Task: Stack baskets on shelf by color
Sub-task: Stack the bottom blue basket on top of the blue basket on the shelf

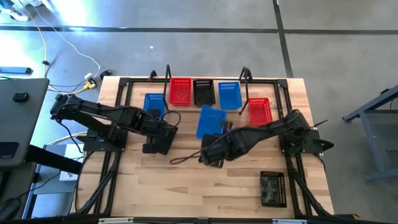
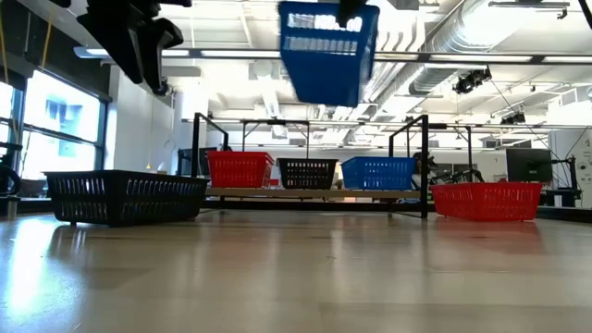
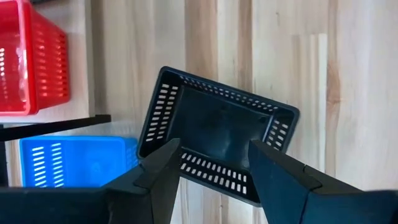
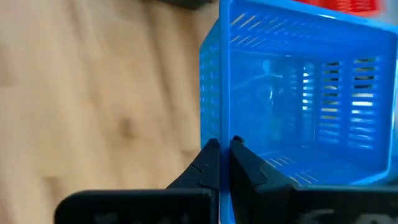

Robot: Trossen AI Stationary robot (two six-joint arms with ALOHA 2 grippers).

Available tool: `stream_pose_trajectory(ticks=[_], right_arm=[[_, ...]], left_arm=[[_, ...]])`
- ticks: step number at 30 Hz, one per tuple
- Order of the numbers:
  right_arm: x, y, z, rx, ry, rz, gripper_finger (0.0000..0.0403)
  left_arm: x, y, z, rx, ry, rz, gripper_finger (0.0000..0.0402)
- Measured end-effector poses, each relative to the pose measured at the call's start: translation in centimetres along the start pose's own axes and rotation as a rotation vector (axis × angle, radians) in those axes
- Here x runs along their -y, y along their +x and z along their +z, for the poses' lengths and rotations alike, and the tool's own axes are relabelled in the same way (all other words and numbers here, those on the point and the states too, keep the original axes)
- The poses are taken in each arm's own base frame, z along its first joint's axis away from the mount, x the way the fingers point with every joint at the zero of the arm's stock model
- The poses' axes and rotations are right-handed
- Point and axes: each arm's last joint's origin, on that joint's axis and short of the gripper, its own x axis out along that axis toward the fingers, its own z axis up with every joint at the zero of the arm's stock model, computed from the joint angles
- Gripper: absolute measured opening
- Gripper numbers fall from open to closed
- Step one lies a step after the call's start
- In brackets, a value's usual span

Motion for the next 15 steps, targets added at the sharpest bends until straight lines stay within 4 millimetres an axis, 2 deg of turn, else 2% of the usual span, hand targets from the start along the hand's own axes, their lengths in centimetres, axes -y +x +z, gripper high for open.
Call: stream_pose_trajectory(ticks=[5,15], right_arm=[[4.2,-1.9,-0.7,-0.017,-0.065,-0.119,0.0],[11.6,-5.8,-1.5,0.073,-0.157,-0.23,0.0]], left_arm=[[-0.9,0.2,0.1,-0.008,-0.074,0.012,0.0179],[-2.6,0.5,0.1,-0.014,-0.192,0.034,0.0179]])
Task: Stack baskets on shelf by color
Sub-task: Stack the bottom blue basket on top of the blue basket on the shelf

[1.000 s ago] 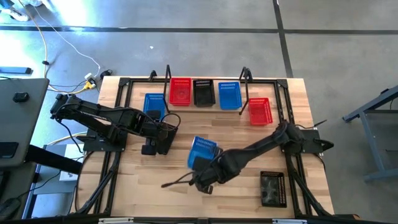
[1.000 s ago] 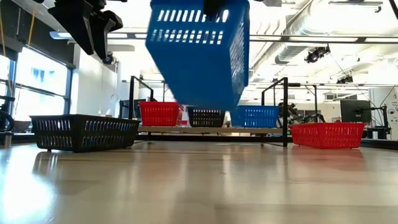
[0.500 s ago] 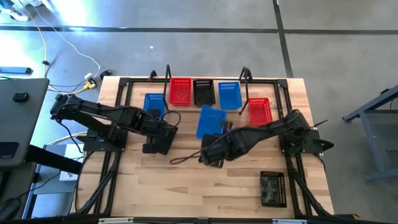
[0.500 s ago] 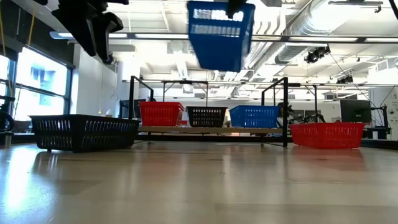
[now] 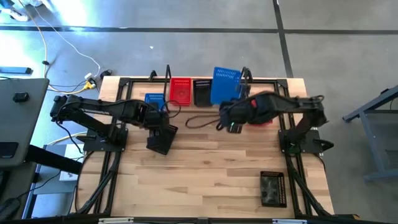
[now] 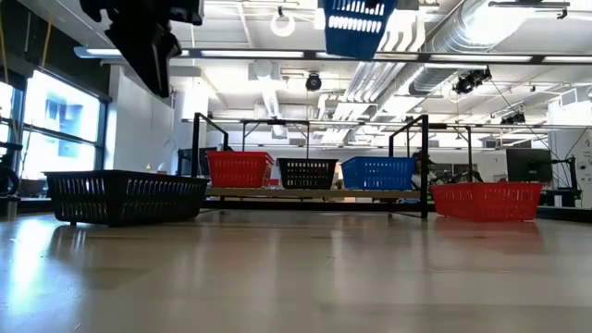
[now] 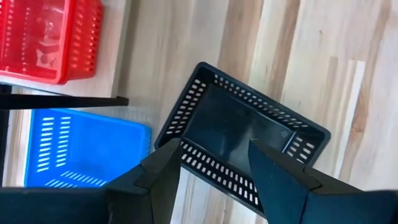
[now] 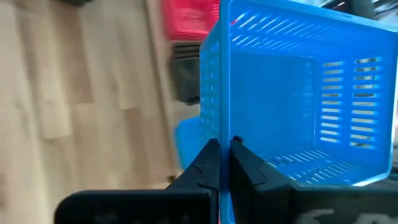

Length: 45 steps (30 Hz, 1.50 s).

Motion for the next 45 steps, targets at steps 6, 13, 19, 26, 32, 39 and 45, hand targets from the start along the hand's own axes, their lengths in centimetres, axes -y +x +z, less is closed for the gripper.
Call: stream_pose_trajectory(ticks=[6,13,19,26,32,39,45], right_arm=[[3.6,-0.8,-1.4,0.014,-0.025,-0.049,0.0],[6.4,-0.1,-2.2,-0.021,-0.029,-0.028,0.0],[7.6,1.8,-2.6,-0.06,-0.036,0.02,0.0],[6.5,5.9,-4.8,-0.036,-0.087,0.084,0.0],[5.5,8.7,-6.9,-0.003,-0.121,0.131,0.0],[4.6,12.0,-8.7,-0.015,-0.183,0.123,0.0],[4.1,14.4,-9.7,-0.004,-0.164,0.142,0.0]], left_arm=[[-0.5,0.1,0.1,-0.004,-0.032,0.005,0.0179],[-1.1,0.2,0.1,-0.008,-0.085,0.012,0.0179],[-1.5,0.3,0.2,-0.011,-0.116,0.019,0.0179],[-2.0,0.4,0.2,-0.014,-0.137,0.026,0.0179],[-2.3,0.5,0.2,-0.016,-0.149,0.031,0.0179],[-2.5,0.5,0.3,-0.013,-0.154,0.053,0.0179],[-2.5,0.5,0.3,-0.011,-0.157,0.064,0.0179]])
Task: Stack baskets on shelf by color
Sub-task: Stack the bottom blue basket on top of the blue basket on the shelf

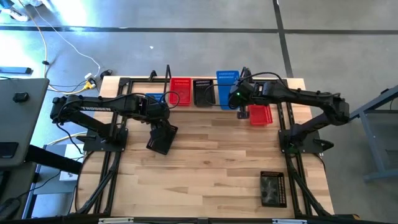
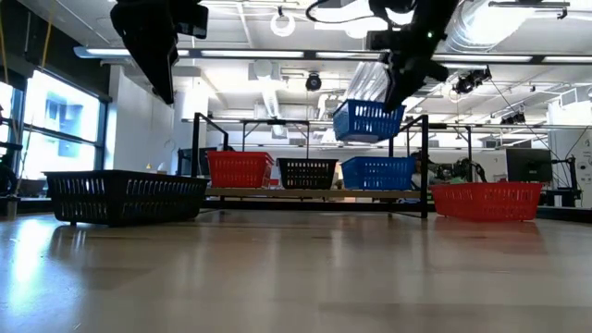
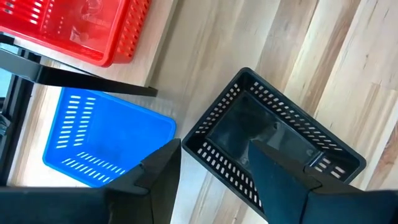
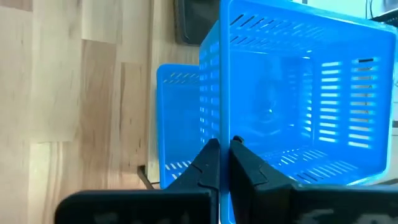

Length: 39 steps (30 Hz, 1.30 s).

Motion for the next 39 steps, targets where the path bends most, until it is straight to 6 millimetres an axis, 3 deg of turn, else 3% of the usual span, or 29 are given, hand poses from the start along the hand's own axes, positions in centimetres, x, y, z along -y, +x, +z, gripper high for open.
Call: stream_pose_trajectory(ticks=[14,39], right_arm=[[0.6,1.3,-0.9,0.0,0.049,0.044,0.0],[-0.6,5.0,-0.6,-0.134,0.013,0.137,0.0]], left_arm=[[0.0,0.0,0.0,0.0,-0.026,0.0,0.0179],[0.0,0.0,0.0,0.0,-0.026,0.0,0.0179]])
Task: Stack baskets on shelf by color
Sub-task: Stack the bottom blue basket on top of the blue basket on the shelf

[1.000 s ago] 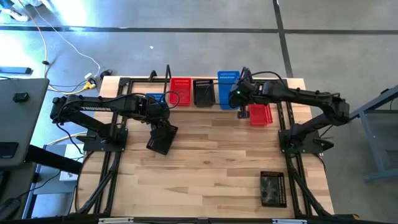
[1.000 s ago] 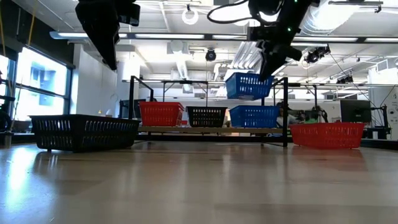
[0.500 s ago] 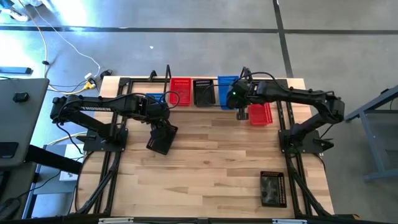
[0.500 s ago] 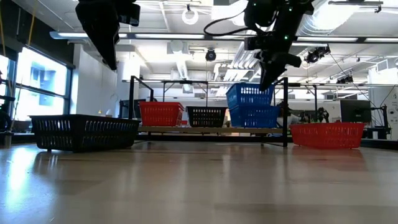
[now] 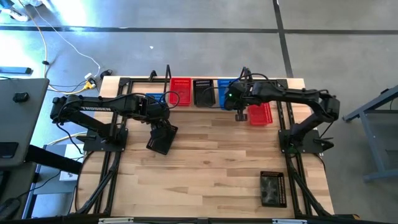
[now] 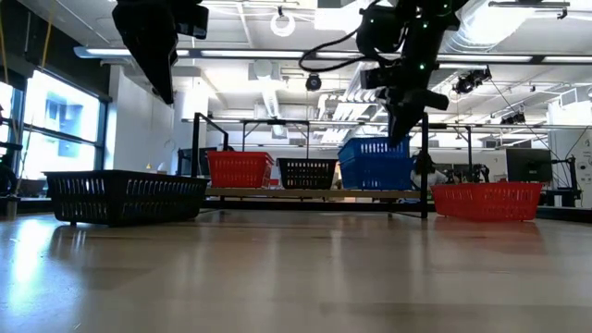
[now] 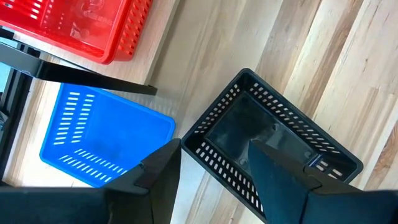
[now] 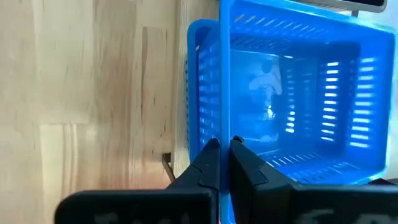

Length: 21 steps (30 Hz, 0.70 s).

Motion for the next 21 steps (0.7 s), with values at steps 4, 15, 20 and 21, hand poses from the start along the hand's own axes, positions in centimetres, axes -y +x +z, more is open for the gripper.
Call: stream_pose_trajectory(ticks=[4,15,20,21], right_arm=[[0.0,0.3,0.1,-0.003,0.009,-0.001,0.0],[0.6,0.4,0.0,-0.022,0.091,-0.072,0.0],[1.0,0.5,-0.2,-0.018,0.116,-0.061,0.0009],[1.0,0.6,-0.2,-0.015,0.127,-0.054,0.0016]], left_arm=[[0.0,0.0,0.0,0.0,-0.006,0.0,0.0179],[0.0,0.0,0.0,-0.001,-0.026,-0.004,0.0179],[0.0,0.0,0.0,-0.001,-0.026,-0.004,0.0179],[0.0,0.0,0.0,-0.001,-0.026,-0.004,0.0179]])
